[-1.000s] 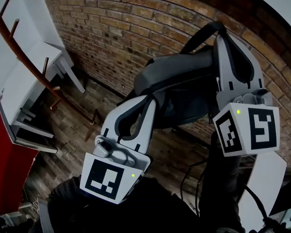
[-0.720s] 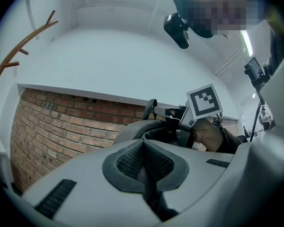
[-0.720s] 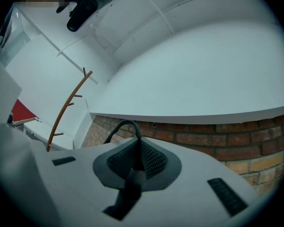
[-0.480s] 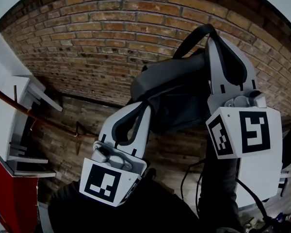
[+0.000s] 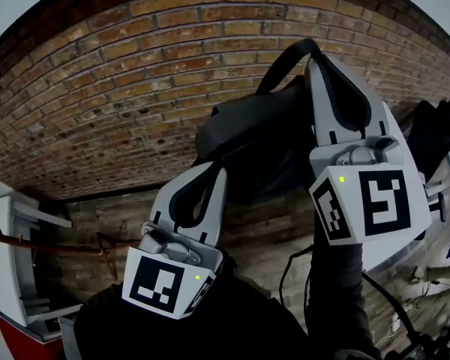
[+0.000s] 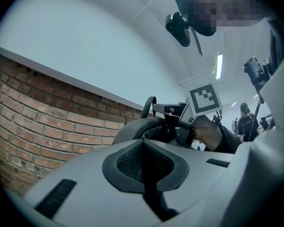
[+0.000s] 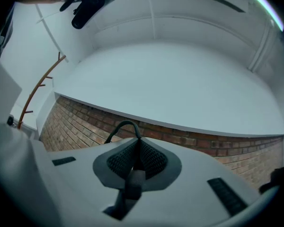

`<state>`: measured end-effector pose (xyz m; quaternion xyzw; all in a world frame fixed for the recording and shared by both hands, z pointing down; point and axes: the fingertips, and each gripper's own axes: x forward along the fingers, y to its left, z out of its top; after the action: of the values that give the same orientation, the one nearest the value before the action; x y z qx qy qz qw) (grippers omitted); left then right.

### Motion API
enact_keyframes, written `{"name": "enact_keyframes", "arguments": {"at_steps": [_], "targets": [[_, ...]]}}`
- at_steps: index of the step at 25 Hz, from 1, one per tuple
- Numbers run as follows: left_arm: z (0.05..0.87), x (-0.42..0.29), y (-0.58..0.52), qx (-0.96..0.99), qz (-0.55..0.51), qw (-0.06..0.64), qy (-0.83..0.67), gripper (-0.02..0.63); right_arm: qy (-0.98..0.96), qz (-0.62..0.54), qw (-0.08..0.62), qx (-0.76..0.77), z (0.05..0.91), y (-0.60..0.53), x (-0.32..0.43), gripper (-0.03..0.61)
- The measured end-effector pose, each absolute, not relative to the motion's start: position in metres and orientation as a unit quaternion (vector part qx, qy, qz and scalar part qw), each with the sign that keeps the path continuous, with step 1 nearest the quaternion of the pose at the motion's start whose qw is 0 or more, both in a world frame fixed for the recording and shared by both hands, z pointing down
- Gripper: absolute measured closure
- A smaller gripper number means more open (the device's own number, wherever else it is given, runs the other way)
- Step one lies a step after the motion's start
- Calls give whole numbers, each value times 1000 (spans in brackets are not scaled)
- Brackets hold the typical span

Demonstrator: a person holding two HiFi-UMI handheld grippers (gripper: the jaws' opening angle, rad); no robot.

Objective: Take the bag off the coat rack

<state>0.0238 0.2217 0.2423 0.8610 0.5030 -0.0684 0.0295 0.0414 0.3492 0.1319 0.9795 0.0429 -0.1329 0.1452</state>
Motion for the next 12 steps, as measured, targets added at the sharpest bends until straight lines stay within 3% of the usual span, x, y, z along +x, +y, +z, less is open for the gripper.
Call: {"name": "enact_keyframes", "arguments": {"at_steps": [12], "targets": [[240,-41,312,761,-63,52,643,603,201,-110,155,961,133,447,-55,558]]}}
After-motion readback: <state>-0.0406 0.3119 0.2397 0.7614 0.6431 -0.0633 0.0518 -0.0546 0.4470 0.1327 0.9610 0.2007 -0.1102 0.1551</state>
